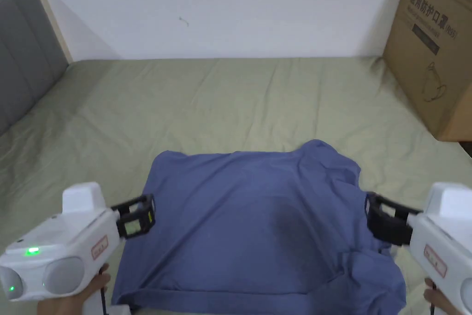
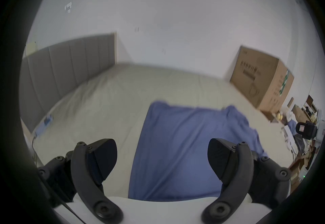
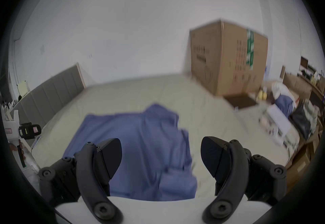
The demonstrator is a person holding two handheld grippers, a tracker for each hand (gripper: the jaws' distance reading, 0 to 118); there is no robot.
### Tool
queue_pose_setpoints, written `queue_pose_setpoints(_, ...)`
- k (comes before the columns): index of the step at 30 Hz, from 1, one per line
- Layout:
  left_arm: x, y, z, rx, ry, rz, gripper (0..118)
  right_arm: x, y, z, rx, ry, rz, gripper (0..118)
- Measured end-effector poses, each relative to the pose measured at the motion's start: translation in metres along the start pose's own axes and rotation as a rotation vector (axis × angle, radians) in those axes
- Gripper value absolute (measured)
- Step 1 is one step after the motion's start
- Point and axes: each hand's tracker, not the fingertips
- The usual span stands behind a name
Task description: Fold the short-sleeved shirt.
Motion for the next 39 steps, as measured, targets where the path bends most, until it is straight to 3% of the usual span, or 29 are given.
queue_pose_setpoints(6, 0.026, 0.029, 0.011, 0.164, 0.013, -0.066, 103, -0.023, 0.023, 0.017, 0.173, -0.063, 0.086, 94)
queue_pose_setpoints(8, 0.031, 0.028, 0.009, 0.174, 0.013, -0.068, 88, -0.028, 0.021, 0.019, 0.179, -0.068, 0.092, 87)
queue_pose_setpoints(10, 0.033, 0.025, 0.009, 0.188, -0.004, -0.068, 48, -0.034, 0.019, 0.023, 0.186, -0.065, 0.1, 58)
queue_pose_setpoints(11, 0.034, 0.024, 0.008, 0.188, -0.012, -0.069, 20, -0.035, 0.018, 0.023, 0.188, -0.066, 0.102, 34)
queue_pose_setpoints(12, 0.033, 0.019, 0.003, 0.182, -0.012, -0.071, 0, -0.036, 0.017, 0.022, 0.188, -0.067, 0.107, 0)
queue_pose_setpoints(19, 0.021, 0.007, -0.007, 0.079, -0.012, -0.107, 0, -0.032, 0.014, 0.02, 0.181, -0.05, 0.103, 0)
queue_pose_setpoints(28, -0.032, -0.061, -0.029, -0.275, 0.027, -0.026, 0, -0.027, 0.008, 0.01, 0.143, -0.028, 0.099, 0)
queue_pose_setpoints(29, -0.036, -0.068, -0.028, -0.291, 0.031, -0.007, 5, -0.026, 0.007, 0.009, 0.138, -0.028, 0.1, 0)
queue_pose_setpoints(30, -0.042, -0.077, -0.03, -0.338, 0.038, 0.008, 20, -0.026, 0.005, 0.008, 0.133, -0.029, 0.099, 0)
queue_pose_setpoints(31, -0.046, -0.084, -0.033, -0.384, 0.06, 0.005, 39, -0.025, 0.003, 0.007, 0.128, -0.032, 0.098, 0)
queue_pose_setpoints(33, -0.061, -0.106, -0.045, -0.461, 0.067, 0.007, 93, -0.024, 0.0, 0.005, 0.113, -0.035, 0.096, 0)
queue_pose_setpoints(36, -0.061, -0.122, -0.044, -0.51, 0.095, 0.016, 105, -0.021, -0.005, 0.001, 0.09, -0.036, 0.085, 0)
queue_pose_setpoints(39, -0.056, -0.132, -0.045, -0.544, 0.111, -0.018, 107, -0.019, -0.011, -0.002, 0.068, -0.04, 0.083, 0)
